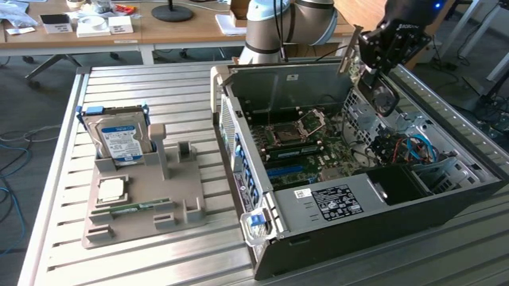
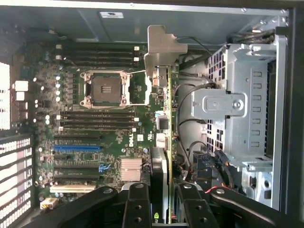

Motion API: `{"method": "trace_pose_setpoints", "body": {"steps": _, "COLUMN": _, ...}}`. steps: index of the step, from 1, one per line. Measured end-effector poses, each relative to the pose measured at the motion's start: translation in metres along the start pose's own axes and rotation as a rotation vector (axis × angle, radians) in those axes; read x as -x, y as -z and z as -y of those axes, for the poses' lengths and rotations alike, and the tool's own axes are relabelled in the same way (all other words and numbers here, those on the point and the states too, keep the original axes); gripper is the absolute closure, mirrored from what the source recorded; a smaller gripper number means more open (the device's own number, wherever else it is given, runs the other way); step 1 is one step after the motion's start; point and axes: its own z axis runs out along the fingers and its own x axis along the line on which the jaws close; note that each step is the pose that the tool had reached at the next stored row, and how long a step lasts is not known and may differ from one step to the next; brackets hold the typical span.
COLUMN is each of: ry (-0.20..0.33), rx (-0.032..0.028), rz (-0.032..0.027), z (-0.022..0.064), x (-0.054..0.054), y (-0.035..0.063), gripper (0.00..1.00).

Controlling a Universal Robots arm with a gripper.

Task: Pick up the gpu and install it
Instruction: 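Insert the gpu into the slot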

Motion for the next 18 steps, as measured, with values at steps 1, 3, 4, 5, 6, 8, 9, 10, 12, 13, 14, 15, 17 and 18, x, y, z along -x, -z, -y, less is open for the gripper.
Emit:
{"method": "trace_pose_setpoints", "body": {"steps": 1, "ry": 0.018, "rx": 0.0003, "rz": -0.0009, "z": 0.0, "x": 0.0, "y": 0.0, "gripper": 0.73}}
{"method": "trace_pose_setpoints", "body": {"steps": 3, "ry": 0.055, "rx": 0.0012, "rz": -0.0028, "z": 0.0, "x": 0.0, "y": -0.0001, "gripper": 0.73}}
{"method": "trace_pose_setpoints", "body": {"steps": 4, "ry": 0.073, "rx": 0.0017, "rz": -0.0037, "z": 0.0, "x": 0.0, "y": -0.0002, "gripper": 0.73}}
{"method": "trace_pose_setpoints", "body": {"steps": 5, "ry": 0.096, "rx": 0.0022, "rz": -0.0048, "z": 0.0, "x": 0.0, "y": -0.0002, "gripper": 0.73}}
{"method": "trace_pose_setpoints", "body": {"steps": 6, "ry": 0.124, "rx": 0.0029, "rz": -0.0062, "z": 0.0, "x": 0.0, "y": -0.0003, "gripper": 0.73}}
{"method": "trace_pose_setpoints", "body": {"steps": 8, "ry": 0.16, "rx": 0.0038, "rz": -0.008, "z": 0.0, "x": 0.0, "y": -0.0004, "gripper": 0.73}}
{"method": "trace_pose_setpoints", "body": {"steps": 9, "ry": 0.178, "rx": 0.0041, "rz": -0.0089, "z": 0.0001, "x": 0.0, "y": -0.0005, "gripper": 0.73}}
{"method": "trace_pose_setpoints", "body": {"steps": 10, "ry": 0.196, "rx": 0.0045, "rz": -0.0097, "z": 0.0001, "x": 0.0, "y": -0.0005, "gripper": 0.73}}
{"method": "trace_pose_setpoints", "body": {"steps": 12, "ry": 0.234, "rx": 0.0055, "rz": -0.0116, "z": 0.0001, "x": 0.0, "y": -0.0007, "gripper": 0.73}}
{"method": "trace_pose_setpoints", "body": {"steps": 13, "ry": 0.252, "rx": 0.006, "rz": -0.0124, "z": 0.0001, "x": 0.0, "y": -0.0008, "gripper": 0.73}}
{"method": "trace_pose_setpoints", "body": {"steps": 14, "ry": 0.27, "rx": 0.0065, "rz": -0.0133, "z": 0.0001, "x": 0.0, "y": -0.0008, "gripper": 0.73}}
{"method": "trace_pose_setpoints", "body": {"steps": 15, "ry": 0.288, "rx": 0.0069, "rz": -0.0142, "z": 0.0001, "x": 0.0, "y": -0.0008, "gripper": 0.73}}
{"method": "trace_pose_setpoints", "body": {"steps": 17, "ry": 0.325, "rx": 0.0078, "rz": -0.016, "z": 0.0001, "x": 0.0, "y": -0.0009, "gripper": 0.73}}
{"method": "trace_pose_setpoints", "body": {"steps": 18, "ry": 0.343, "rx": 0.0083, "rz": -0.0168, "z": 0.0001, "x": 0.0, "y": -0.001, "gripper": 0.73}}
